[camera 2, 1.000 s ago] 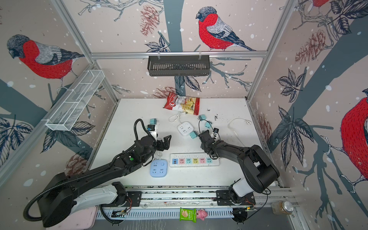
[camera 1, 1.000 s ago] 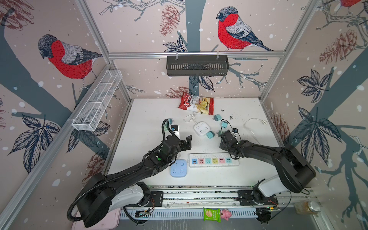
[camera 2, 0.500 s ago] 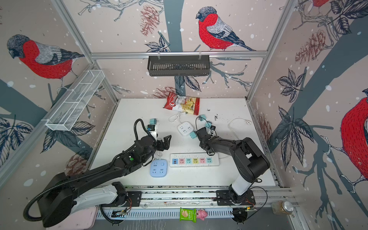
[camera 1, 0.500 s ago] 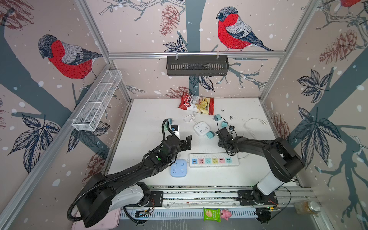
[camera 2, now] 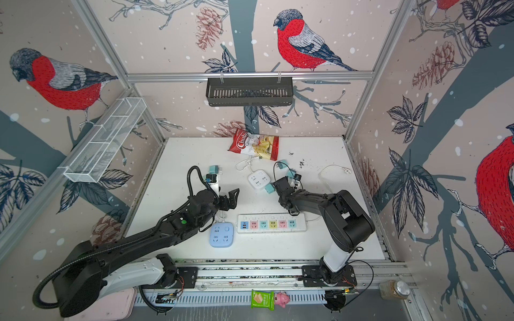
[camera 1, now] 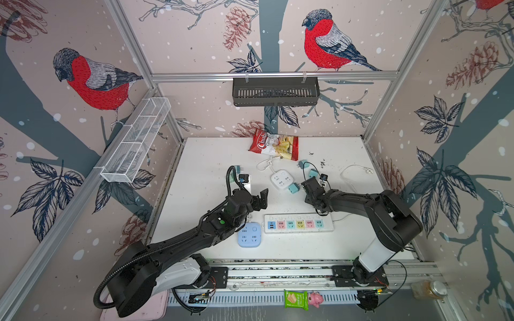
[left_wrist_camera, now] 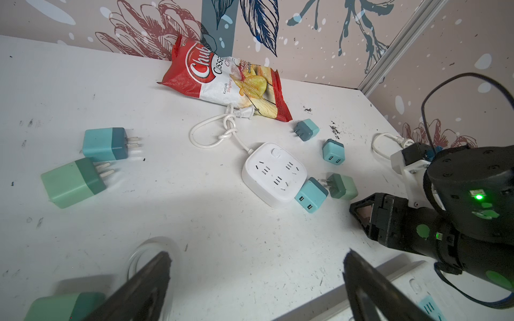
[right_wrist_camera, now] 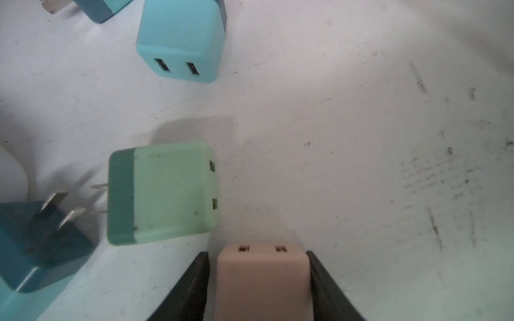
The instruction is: Insert the plug
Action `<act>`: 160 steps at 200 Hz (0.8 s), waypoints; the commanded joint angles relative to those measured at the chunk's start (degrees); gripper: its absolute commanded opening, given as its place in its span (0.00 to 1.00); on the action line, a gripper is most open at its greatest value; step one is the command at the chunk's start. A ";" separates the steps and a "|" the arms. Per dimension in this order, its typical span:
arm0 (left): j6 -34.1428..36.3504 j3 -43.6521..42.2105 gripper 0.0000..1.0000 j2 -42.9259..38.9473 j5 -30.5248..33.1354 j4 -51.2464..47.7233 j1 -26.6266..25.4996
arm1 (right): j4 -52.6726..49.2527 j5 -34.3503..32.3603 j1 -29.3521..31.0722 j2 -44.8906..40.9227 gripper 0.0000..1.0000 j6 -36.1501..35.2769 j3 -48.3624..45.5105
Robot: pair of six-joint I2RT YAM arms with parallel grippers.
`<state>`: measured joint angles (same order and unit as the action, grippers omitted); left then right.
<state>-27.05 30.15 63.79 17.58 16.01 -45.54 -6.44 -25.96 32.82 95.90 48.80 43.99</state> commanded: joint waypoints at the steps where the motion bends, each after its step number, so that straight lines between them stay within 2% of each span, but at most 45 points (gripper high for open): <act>1: 0.05 0.17 0.96 0.02 -0.17 2.58 -0.08 | -2.79 0.73 0.05 -0.93 0.48 -0.90 -0.63; 25: 0.77 0.24 0.96 0.10 -0.93 2.77 -0.07 | -3.05 0.61 0.22 -3.48 0.40 -1.40 -0.95; 49: 0.49 0.05 0.96 -0.76 1.58 1.95 -0.08 | -3.23 -0.25 0.71 -8.41 0.37 -2.59 -0.68; 61: 0.47 -0.51 0.96 -1.91 2.28 2.23 -0.07 | -2.84 -1.05 1.14 -11.87 0.36 -3.82 -0.46; 94: 3.65 -2.04 0.96 -5.01 -0.94 5.15 -0.08 | 4.72 -4.33 4.22 -23.55 0.31 -9.65 -2.99; 134: 5.45 -1.85 0.94 -5.41 -0.98 5.05 -0.06 | 22.10 -7.79 10.53 -41.66 0.29 -19.56 -17.79; 149: 6.22 -1.72 0.94 -5.60 -3.07 5.31 -0.08 | 27.05 -5.74 11.99 -48.88 0.26 -24.96 -23.37; 160: 8.15 -0.66 0.94 -5.48 -6.81 4.70 -0.14 | 28.46 -4.94 12.97 -54.76 0.22 -28.22 -26.45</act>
<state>-22.26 28.18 58.50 16.45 18.17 -45.54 10.74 -31.29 44.18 49.71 30.89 22.68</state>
